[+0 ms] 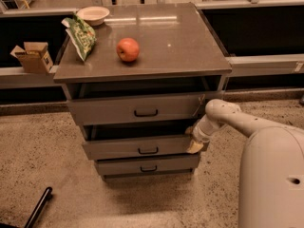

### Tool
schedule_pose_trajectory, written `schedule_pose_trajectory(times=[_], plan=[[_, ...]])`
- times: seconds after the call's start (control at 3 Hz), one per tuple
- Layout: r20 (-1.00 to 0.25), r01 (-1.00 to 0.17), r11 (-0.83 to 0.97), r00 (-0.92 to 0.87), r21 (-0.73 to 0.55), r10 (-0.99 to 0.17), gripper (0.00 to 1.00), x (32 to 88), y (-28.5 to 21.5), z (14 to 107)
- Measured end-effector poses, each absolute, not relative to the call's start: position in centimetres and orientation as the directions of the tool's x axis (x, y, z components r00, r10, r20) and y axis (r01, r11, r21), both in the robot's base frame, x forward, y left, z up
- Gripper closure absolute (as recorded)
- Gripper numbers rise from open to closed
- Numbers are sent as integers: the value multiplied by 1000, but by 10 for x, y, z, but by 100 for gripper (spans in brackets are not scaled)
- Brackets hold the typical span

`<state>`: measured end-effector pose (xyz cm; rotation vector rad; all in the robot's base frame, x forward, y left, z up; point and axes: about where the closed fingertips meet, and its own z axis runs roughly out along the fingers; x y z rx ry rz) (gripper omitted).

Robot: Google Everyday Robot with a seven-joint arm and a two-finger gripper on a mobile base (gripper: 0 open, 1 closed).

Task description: Open middle drawer

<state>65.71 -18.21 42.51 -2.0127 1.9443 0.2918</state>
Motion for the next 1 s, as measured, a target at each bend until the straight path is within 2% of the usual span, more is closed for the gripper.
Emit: schedule_pose_trajectory(times=[0.33,0.67,1.0], plan=[[-367,-996,-17,50,-91,-929,47,657,-182,432],[-367,-996,-17,50,-91,-929,28,657,-182,435],[-367,-996,-17,50,-90,-929,5,657,-182,435]])
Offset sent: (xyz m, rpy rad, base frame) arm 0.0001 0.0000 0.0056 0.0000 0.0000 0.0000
